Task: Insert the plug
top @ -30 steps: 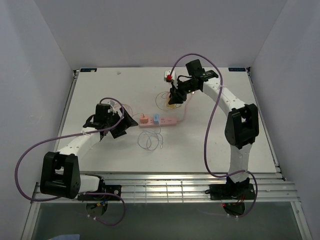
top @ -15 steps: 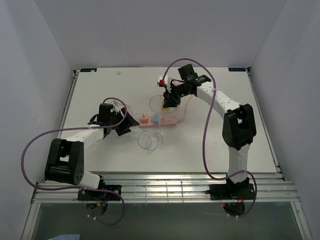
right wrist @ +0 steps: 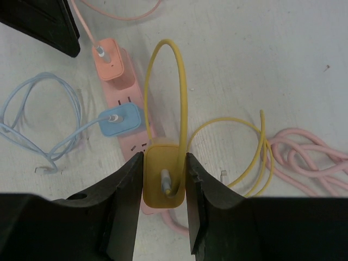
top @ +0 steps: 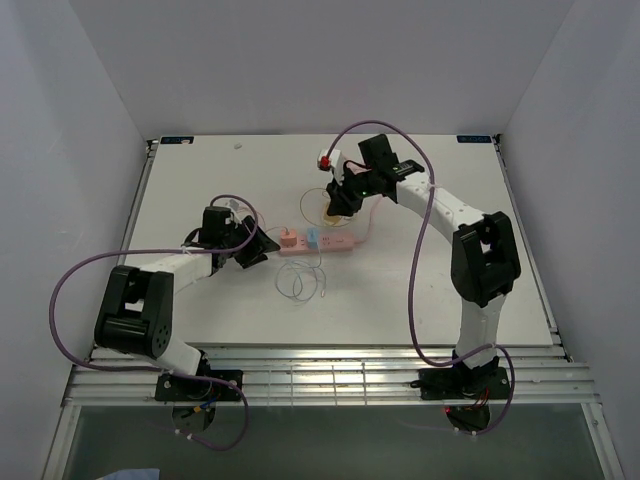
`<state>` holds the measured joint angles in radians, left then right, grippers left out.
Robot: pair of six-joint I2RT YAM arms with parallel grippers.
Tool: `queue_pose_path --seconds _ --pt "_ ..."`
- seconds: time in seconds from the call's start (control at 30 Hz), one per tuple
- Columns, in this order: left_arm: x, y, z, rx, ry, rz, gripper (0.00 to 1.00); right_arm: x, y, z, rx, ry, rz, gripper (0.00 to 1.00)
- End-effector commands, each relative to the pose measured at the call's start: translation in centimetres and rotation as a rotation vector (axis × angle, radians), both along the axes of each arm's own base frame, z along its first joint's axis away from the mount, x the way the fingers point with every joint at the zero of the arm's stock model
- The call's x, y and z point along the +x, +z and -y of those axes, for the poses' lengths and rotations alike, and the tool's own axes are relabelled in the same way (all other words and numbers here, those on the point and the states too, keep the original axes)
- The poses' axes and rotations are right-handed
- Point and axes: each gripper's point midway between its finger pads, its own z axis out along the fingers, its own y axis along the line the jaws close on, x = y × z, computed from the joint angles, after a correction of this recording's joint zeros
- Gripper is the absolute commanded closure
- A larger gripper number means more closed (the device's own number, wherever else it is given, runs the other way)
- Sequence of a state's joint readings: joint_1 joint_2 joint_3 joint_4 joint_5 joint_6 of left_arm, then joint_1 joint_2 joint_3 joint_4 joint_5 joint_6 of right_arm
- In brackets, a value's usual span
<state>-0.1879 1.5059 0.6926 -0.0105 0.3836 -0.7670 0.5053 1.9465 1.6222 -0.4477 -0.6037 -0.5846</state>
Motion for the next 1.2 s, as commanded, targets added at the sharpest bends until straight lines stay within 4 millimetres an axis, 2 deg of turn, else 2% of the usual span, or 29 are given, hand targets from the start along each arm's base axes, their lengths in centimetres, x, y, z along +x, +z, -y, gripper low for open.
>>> queue_pose_path --seconds 0.0,0.3,0.53,0.63,0.73,0.8,0.87,0.93,1.0,1.03,1.1,1.17 --pt "0.7 0.5 0.9 -0.011 -0.018 0.039 0.37 0.6 5.8 -0.4 0.104 -0.034 0.113 0.92" --pt "2.1 -0.2 0.9 0.021 0.005 0.049 0.41 -1.4 6.5 0.3 0.138 0.01 0.08 0.92" --pt "2.9 -0.6 1.3 0.009 0.011 0.053 0.43 0.5 6.2 2.6 0.109 -0.129 0.062 0.92" --pt "3.3 -0.7 1.6 0.0 0.004 0.056 0.45 2.8 6.1 4.6 0.07 -0.279 0.083 0.92" --pt "3.3 -1.1 1.7 -0.003 0.001 0.047 0.47 6.0 6.0 7.8 0.04 -0.503 0.088 0.92" --pt "3.2 -1.4 1.7 0.001 -0.001 0.041 0.5 8.2 6.7 10.9 0.051 -0.695 0.084 0.92" --pt "3.1 -1.6 1.7 0.001 0.0 0.036 0.53 9.2 7.6 13.9 0.069 -0.837 0.104 0.92" --pt "3.1 -1.7 1.8 0.004 -0.004 0.034 0.56 10.0 9.3 16.0 0.105 -0.942 0.15 0.92" --pt "3.0 -1.8 1.7 0.013 -0.005 0.035 0.57 10.5 11.6 19.6 0.091 -1.089 0.251 0.92" --pt "3.0 -1.8 1.6 0.017 -0.005 0.034 0.57 10.5 12.6 20.7 0.076 -1.132 0.298 0.92" --pt "3.0 -1.6 1.5 0.025 -0.003 0.038 0.57 10.2 15.8 23.5 0.079 -1.217 0.391 0.92" --pt "3.0 -1.3 1.4 0.031 -0.006 0.048 0.57 9.8 18.2 27.2 0.063 -1.317 0.454 0.92"
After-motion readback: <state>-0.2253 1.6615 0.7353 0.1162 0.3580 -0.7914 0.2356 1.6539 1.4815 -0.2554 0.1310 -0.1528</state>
